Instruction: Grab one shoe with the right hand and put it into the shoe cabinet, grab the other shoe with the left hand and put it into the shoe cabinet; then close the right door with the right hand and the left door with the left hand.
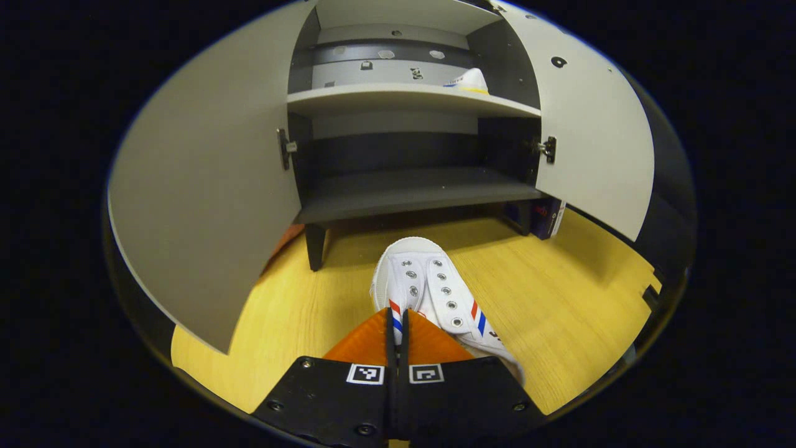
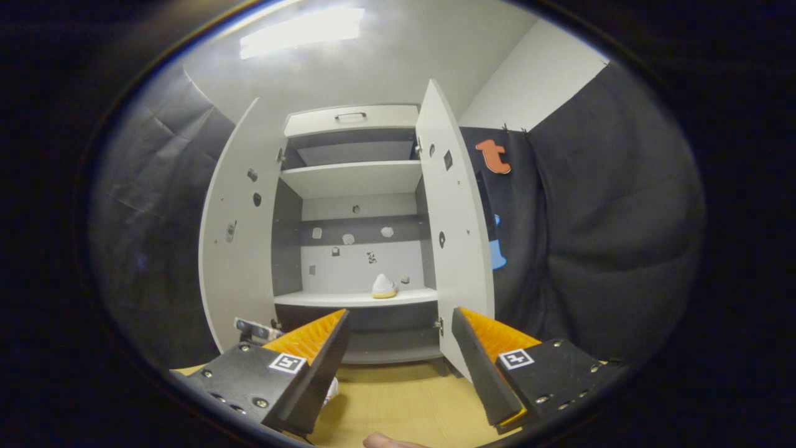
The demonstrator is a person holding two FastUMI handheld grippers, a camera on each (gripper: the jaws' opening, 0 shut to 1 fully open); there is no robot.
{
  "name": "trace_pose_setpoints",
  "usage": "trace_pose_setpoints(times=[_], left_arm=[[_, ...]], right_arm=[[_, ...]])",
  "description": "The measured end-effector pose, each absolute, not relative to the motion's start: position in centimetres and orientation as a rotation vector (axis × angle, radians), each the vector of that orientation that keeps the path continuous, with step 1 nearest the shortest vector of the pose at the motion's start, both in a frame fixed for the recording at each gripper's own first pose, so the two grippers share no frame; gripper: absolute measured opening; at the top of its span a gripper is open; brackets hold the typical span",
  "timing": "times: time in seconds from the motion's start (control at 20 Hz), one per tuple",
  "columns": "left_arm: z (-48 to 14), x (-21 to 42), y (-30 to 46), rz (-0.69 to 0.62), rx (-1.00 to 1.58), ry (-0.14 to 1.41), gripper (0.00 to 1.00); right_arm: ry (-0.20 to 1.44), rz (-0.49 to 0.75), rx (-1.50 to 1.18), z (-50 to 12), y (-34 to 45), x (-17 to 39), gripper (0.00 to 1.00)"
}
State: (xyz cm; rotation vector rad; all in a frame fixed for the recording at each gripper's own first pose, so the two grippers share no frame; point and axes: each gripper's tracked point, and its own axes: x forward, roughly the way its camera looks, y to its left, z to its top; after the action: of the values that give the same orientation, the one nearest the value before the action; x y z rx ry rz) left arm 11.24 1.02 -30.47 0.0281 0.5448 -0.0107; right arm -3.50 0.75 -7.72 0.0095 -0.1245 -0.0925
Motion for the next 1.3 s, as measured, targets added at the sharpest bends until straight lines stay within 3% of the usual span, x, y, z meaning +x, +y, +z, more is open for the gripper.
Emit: trace_pose_setpoints(times=[0.05,0.1,0.25,0.35,0.65,0.7,0.95,1.2,1.25,1.3], left_arm=[[-29.2,10.7,1.0,0.0,0.029,0.52,0.0],[-27.9,10.3,1.1,0.003,0.016,0.478,0.01],[-25.6,8.5,1.5,-0.005,0.019,0.385,0.01],[-25.4,7.8,1.2,-0.003,0.019,0.344,0.0],[-27.1,8.1,2.5,-0.06,-0.041,0.275,0.0],[-27.1,8.0,2.3,-0.065,-0.033,0.27,0.0],[-25.1,7.5,2.5,-0.087,0.005,0.229,0.01],[-21.9,6.1,3.2,0.022,0.06,0.134,0.0],[-21.2,5.8,3.4,0.034,0.055,0.119,0.0],[-20.7,5.5,3.4,0.045,0.038,0.104,0.0]], right_arm=[[-0.122,-0.102,0.011,-7.7,0.8,-3.5,0.92],[-0.123,-0.11,0.014,-7.7,0.9,-3.4,0.96],[-0.127,-0.097,0.017,-8.0,1.8,-3.8,0.92],[-0.125,-0.088,0.0,-7.8,2.0,-4.1,0.96],[-0.139,-0.077,0.006,-7.6,1.8,-5.3,0.96],[-0.141,-0.072,0.009,-7.6,1.7,-5.5,0.92],[-0.144,-0.052,0.012,-8.1,1.2,-6.3,0.96],[-0.155,-0.036,0.05,-8.2,0.1,-6.7,0.96],[-0.161,-0.04,0.058,-8.1,-0.3,-6.7,0.92],[-0.166,-0.042,0.066,-8.0,-0.6,-6.7,0.96]])
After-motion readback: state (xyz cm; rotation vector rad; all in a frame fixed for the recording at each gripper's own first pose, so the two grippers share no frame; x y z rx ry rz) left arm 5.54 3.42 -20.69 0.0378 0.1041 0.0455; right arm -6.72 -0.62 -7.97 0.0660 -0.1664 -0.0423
